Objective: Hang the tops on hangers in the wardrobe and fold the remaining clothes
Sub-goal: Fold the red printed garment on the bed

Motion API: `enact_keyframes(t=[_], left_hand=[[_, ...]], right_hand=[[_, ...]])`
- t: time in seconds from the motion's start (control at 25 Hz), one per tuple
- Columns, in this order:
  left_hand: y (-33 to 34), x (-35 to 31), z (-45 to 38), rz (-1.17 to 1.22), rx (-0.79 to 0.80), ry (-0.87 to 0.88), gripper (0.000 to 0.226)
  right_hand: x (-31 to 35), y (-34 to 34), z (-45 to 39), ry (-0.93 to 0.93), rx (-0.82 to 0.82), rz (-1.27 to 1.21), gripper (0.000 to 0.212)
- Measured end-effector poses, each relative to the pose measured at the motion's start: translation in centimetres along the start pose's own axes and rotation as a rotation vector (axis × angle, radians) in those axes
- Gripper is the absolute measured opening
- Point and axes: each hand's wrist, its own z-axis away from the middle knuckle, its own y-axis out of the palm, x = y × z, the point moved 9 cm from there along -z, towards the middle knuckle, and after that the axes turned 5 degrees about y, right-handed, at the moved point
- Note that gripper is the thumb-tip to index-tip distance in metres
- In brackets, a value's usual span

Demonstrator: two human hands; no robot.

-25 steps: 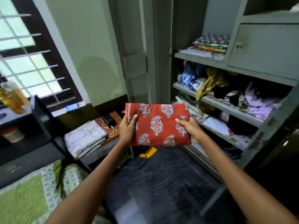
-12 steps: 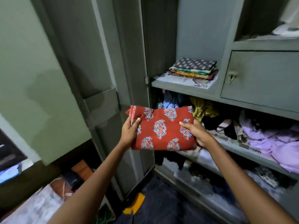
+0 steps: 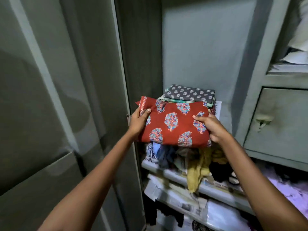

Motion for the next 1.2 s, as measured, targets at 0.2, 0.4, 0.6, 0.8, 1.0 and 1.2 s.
enact_keyframes(t=[0.2,0.4,0.6,0.8,1.0,1.2], left_hand=[[5.4,0.9,-13.2,0.043,0.131,-0.061,0.016],[10.6,2.6,-22.4,0.063,0.19,-0.094,0.023],[15.4,2.8,-29.8,0.104,0.243,-0.065,0.017],[18.2,7.5,-34.6,-0.117,0.255,-0.117,0.016],[18.0,13.7,-35.7,-0.289,0.285,-0.227,0.022],[18.6,11.6,-37.1,-0.221,0.328,-0.192,0.022]], right_hand=[[5.2,-2.4,-7.5,-0.034,-0.194,-0.08,0.01],[8.2,-5.1,-14.1,-0.019,-0.349,-0.142,0.011],[11.8,-7.3,-20.1,-0.025,-0.38,-0.101,0.008],[10.4,-10.4,-26.1,0.077,-0.423,-0.018,0.012],[5.0,-11.0,-27.7,0.165,-0.475,-0.012,0.024],[8.3,-10.5,-27.9,0.003,-0.481,-0.003,0.015]])
